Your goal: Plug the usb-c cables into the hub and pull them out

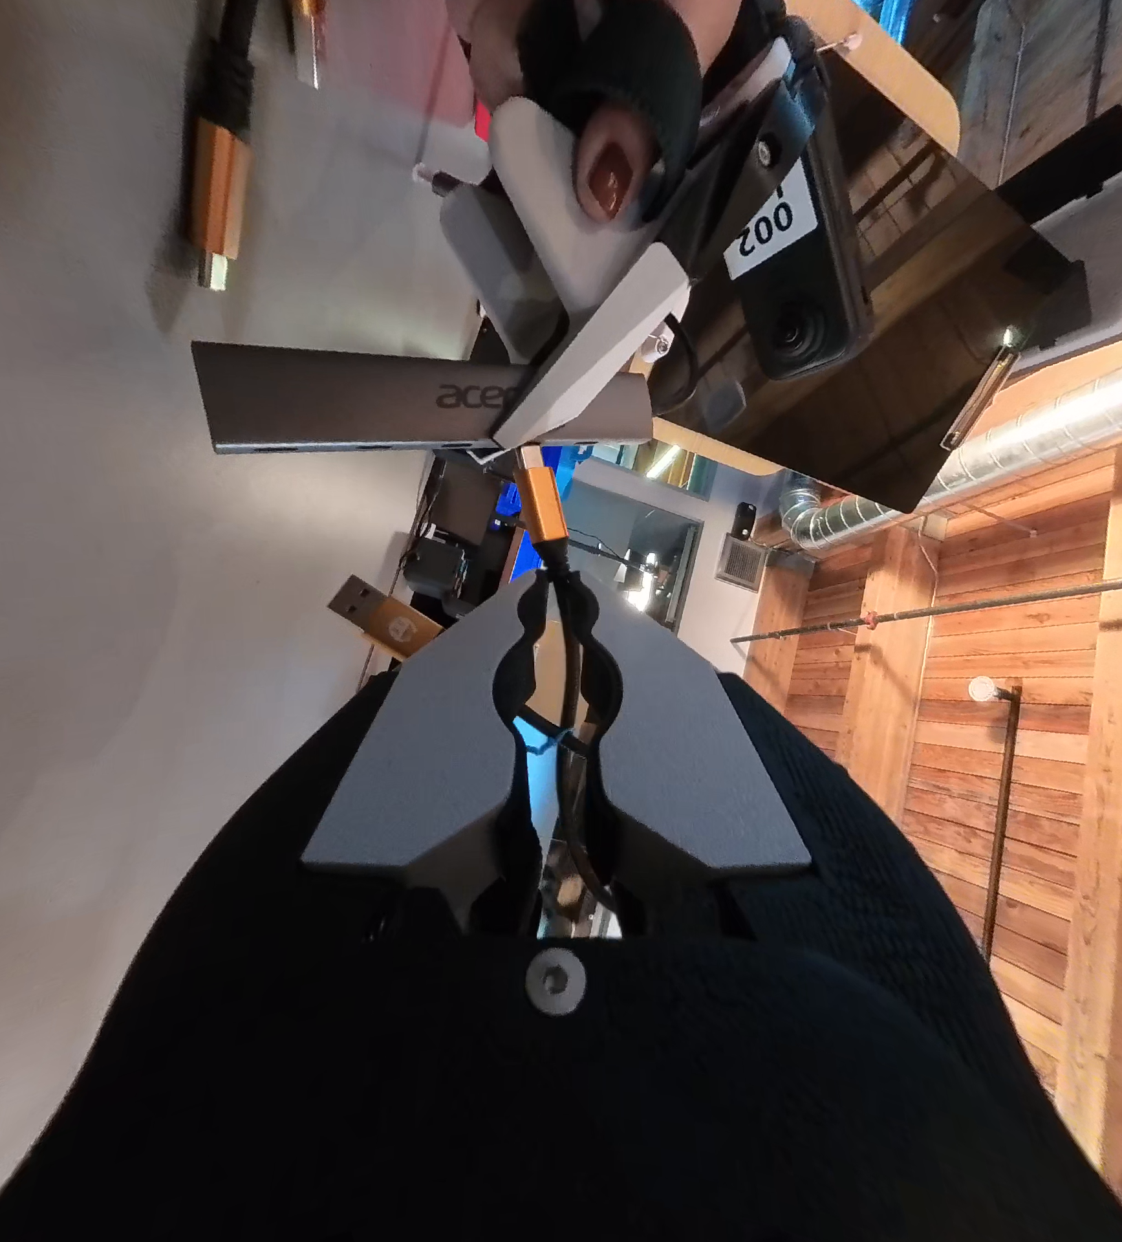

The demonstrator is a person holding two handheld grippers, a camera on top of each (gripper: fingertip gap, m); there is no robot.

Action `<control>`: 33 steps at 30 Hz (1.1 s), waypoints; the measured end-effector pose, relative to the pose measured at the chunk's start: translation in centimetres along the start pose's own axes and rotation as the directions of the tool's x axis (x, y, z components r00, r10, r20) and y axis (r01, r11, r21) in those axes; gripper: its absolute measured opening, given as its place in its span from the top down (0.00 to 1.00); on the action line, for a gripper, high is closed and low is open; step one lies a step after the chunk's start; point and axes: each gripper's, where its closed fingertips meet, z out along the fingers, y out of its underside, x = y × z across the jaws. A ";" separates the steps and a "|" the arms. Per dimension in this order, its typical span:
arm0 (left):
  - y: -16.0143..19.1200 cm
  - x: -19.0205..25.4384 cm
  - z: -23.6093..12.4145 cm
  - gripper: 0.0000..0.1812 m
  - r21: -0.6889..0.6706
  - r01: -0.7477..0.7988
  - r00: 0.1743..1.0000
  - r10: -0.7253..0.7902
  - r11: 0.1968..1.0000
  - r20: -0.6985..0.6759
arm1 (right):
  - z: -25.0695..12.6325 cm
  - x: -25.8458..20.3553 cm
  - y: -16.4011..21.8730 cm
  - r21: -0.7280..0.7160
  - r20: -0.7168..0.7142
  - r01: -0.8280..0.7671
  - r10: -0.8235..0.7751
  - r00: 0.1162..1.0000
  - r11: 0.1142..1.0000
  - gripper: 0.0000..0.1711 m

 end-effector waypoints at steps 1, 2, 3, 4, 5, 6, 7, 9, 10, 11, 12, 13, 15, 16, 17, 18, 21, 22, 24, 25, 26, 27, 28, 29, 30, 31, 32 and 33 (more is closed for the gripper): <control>0.0 0.0 0.0 0.96 0.001 0.001 1.000 -0.001 1.000 -0.001 | 0.2 0.0 0.0 0.000 -0.001 0.000 0.000 1.000 1.000 0.98; -0.1 -0.1 0.0 0.96 0.005 0.004 1.000 -0.004 1.000 0.001 | 0.3 -0.1 0.0 0.001 -0.002 0.000 0.000 1.000 1.000 0.98; -0.2 -0.1 -0.1 0.95 0.012 0.010 1.000 -0.010 1.000 -0.002 | 0.4 0.0 0.0 0.002 -0.003 -0.001 0.001 1.000 1.000 0.98; -0.3 0.0 -0.2 0.96 0.021 0.018 1.000 -0.018 1.000 -0.008 | 0.6 0.0 -0.1 0.004 -0.004 -0.003 0.003 1.000 1.000 0.98; -0.4 0.0 -0.2 0.96 0.029 0.023 1.000 -0.023 0.999 -0.012 | 0.6 -0.1 -0.1 0.007 -0.004 -0.004 0.004 1.000 1.000 0.98; -0.5 0.0 -0.3 0.96 0.036 0.025 1.000 -0.025 0.999 -0.014 | 0.7 -0.2 -0.1 0.008 -0.005 -0.005 0.005 1.000 1.000 0.98; -0.5 0.0 -0.4 0.96 0.036 0.027 1.000 -0.027 0.999 -0.016 | 0.8 -0.3 -0.1 0.008 -0.005 -0.004 0.004 1.000 1.000 0.98; -0.4 -0.1 -0.3 0.95 0.027 0.024 1.000 -0.024 0.999 -0.009 | 1.1 -0.4 -0.2 0.008 -0.004 0.001 -0.001 1.000 1.000 0.98; -0.3 -0.1 -0.3 0.95 0.022 0.022 1.000 -0.022 1.000 -0.008 | 1.1 -0.5 -0.2 0.009 -0.003 0.001 -0.001 1.000 1.000 0.98; -0.2 -0.1 -0.2 0.95 0.019 0.021 1.000 -0.021 1.000 -0.010 | 1.2 -0.5 -0.2 0.009 -0.002 0.000 0.000 1.000 1.000 0.98; -0.2 0.0 -0.2 0.95 0.017 0.020 1.000 -0.020 1.000 -0.013 | 1.2 -0.5 -0.2 0.010 -0.002 -0.002 0.002 1.000 1.000 0.98; -0.2 0.1 -0.1 0.95 0.014 0.020 1.000 -0.019 1.000 -0.014 | 1.2 -0.5 -0.2 0.010 -0.003 -0.002 0.002 1.000 1.000 0.98; -0.1 0.2 0.0 0.96 0.012 0.019 1.000 -0.019 1.000 -0.021 | 1.3 -0.5 -0.4 0.013 -0.004 -0.003 0.003 1.000 1.000 0.98; -0.1 0.2 0.0 0.96 0.009 0.018 1.000 -0.017 1.000 -0.019 | 1.3 -0.5 -0.4 0.010 -0.001 -0.004 0.004 1.000 1.000 0.98; 0.0 0.1 0.1 0.96 0.006 0.015 1.000 -0.015 1.000 -0.015 | 1.3 -0.6 -0.4 0.010 0.001 -0.006 0.006 1.000 1.000 0.98; 0.0 0.1 0.1 0.95 0.007 0.017 1.000 -0.017 1.000 -0.015 | 1.3 -0.6 -0.3 0.009 0.001 -0.009 0.009 1.000 1.000 0.98; -0.1 0.0 0.1 0.96 0.011 0.019 1.000 -0.019 1.000 -0.011 | 1.3 -0.5 -0.4 0.006 0.004 -0.022 0.022 1.000 1.000 0.98; 0.0 0.0 0.0 0.95 0.010 0.020 1.000 -0.020 1.000 -0.009 | 1.4 -0.4 -0.4 0.005 0.006 -0.027 0.027 1.000 1.000 0.98; 0.1 -0.1 0.0 0.95 0.004 0.022 1.000 -0.022 1.000 -0.006 | 1.2 -0.5 -0.5 0.011 0.017 -0.060 0.060 0.998 0.998 0.98; 0.2 -0.2 0.0 0.95 -0.003 0.017 1.000 -0.017 1.000 0.002 | 1.2 -0.6 -0.4 0.017 0.036 -0.087 0.086 0.996 0.996 0.98; 0.3 -0.4 0.1 0.96 -0.011 0.010 1.000 -0.010 1.000 0.013 | 1.1 -0.8 -0.3 0.019 0.059 -0.117 0.115 0.992 0.993 0.98; 0.3 -0.4 0.1 0.95 -0.010 0.001 1.000 -0.001 1.000 0.018 | 1.1 -0.9 -0.2 0.019 0.078 -0.157 0.155 0.985 0.987 0.97; 0.2 -0.5 0.1 0.96 -0.006 -0.009 0.999 0.009 1.000 0.030 | 1.0 -0.9 -0.2 0.026 0.099 -0.210 0.207 0.973 0.977 0.95; 0.1 -0.6 0.1 0.96 -0.005 -0.024 0.999 0.024 1.000 0.044 | 0.9 -0.8 -0.2 0.034 0.120 -0.276 0.270 0.955 0.961 0.91; 0.0 -0.6 0.1 0.96 -0.008 -0.038 0.998 0.038 0.999 0.053 | 0.7 -0.5 -0.2 0.033 0.137 -0.349 0.342 0.930 0.936 0.86; 0.0 -0.7 0.1 0.96 -0.008 -0.056 0.996 0.056 0.998 0.068 | 0.6 -0.2 0.0 0.030 0.158 -0.425 0.415 0.896 0.905 0.81; -0.1 -0.7 0.1 0.96 -0.010 -0.078 0.993 0.079 0.997 0.083 | 0.4 0.1 0.1 0.028 0.183 -0.496 0.483 0.856 0.868 0.76; -0.2 -0.8 0.2 0.96 -0.014 -0.102 0.990 0.103 0.995 0.097 | 0.2 0.2 0.2 0.026 0.211 -0.557 0.540 0.815 0.830 0.75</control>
